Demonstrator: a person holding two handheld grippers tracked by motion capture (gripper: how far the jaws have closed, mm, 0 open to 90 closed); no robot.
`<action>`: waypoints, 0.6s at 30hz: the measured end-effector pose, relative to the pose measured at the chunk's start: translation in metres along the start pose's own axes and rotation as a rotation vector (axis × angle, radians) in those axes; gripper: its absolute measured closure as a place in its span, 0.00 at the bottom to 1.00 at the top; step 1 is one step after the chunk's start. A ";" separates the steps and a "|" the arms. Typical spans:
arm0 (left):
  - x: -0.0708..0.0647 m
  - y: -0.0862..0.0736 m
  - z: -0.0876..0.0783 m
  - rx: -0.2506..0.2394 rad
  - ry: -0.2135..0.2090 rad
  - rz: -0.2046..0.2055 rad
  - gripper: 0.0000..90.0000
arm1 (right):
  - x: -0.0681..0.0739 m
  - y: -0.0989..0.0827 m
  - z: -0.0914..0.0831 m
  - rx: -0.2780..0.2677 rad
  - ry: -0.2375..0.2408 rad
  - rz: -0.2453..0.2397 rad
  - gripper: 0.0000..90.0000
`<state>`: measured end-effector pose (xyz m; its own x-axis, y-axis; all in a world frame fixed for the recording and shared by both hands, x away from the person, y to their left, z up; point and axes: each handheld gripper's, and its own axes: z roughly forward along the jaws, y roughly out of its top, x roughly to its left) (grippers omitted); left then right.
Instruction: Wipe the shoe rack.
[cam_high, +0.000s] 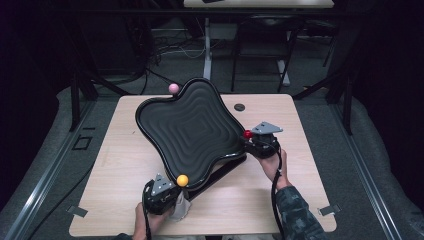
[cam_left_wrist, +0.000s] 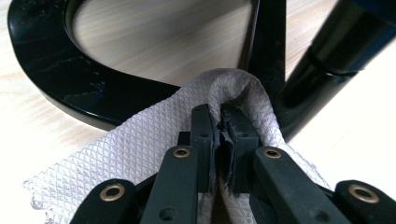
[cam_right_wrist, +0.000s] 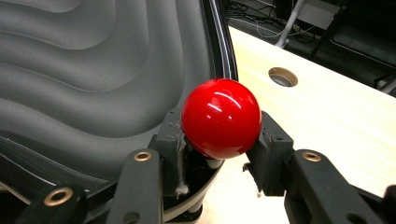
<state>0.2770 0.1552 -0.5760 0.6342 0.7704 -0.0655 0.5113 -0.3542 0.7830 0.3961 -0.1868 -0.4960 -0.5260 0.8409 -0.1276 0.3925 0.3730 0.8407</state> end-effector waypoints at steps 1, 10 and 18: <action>0.000 0.000 0.000 -0.004 0.000 -0.002 0.93 | 0.000 0.000 0.000 0.000 0.000 0.000 0.67; 0.013 0.001 0.003 -0.016 0.045 -0.031 0.93 | 0.000 0.000 0.000 0.000 0.001 -0.002 0.67; 0.029 0.004 0.005 -0.020 0.071 -0.056 0.93 | 0.000 0.000 0.000 0.001 0.001 -0.001 0.67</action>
<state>0.3000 0.1732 -0.5784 0.5616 0.8248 -0.0659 0.5326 -0.2994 0.7916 0.3962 -0.1869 -0.4960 -0.5271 0.8401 -0.1283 0.3923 0.3745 0.8401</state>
